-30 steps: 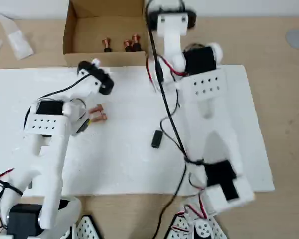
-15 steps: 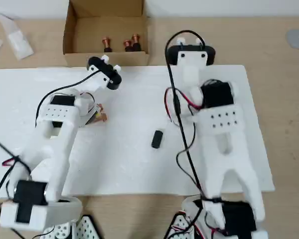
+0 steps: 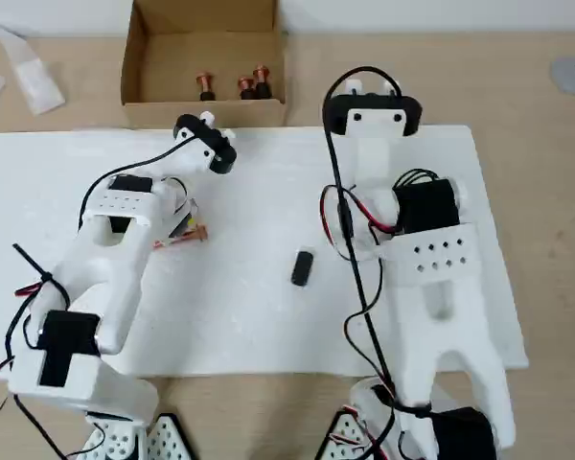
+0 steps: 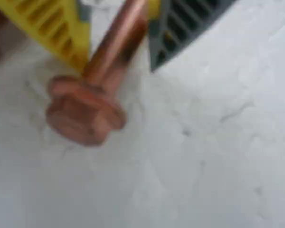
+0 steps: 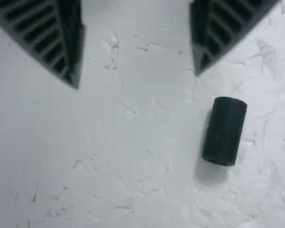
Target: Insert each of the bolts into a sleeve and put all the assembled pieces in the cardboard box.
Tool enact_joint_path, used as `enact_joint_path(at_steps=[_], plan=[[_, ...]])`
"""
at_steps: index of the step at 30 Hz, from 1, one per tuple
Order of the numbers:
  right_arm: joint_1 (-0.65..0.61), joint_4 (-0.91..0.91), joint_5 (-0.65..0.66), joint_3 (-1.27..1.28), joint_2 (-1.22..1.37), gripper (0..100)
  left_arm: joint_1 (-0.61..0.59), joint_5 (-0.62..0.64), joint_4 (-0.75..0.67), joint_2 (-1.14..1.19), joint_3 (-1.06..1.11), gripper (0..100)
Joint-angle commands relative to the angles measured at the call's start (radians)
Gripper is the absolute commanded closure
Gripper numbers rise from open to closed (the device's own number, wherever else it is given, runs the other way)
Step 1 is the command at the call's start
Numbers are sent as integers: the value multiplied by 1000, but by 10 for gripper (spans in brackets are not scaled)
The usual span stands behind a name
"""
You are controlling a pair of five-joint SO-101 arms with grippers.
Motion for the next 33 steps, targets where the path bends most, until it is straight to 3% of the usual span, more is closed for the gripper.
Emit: enact_joint_path(at_steps=[1, 5, 8, 15, 19, 27, 33], plan=[[18, -17, -11, 1, -36, 810, 6, -6, -32, 79, -64, 907], [16, -14, -11, 1, -38, 810, 6, -6, 26, 145, -144, 914], [16, -12, -11, 1, -38, 810, 6, -6, 126, 179, -222, 997], [15, -11, -11, 1, -38, 810, -40, 0, 265, 220, -353, 989], [15, -11, -21, 7, -31, 810, -72, 17, 430, 213, -512, 989], [15, -132, -213, 200, -30, 810, -86, 114, 712, 1, -838, 989], [-68, -222, -235, 306, -30, 810, -25, 193, 910, -254, -947, 989]])
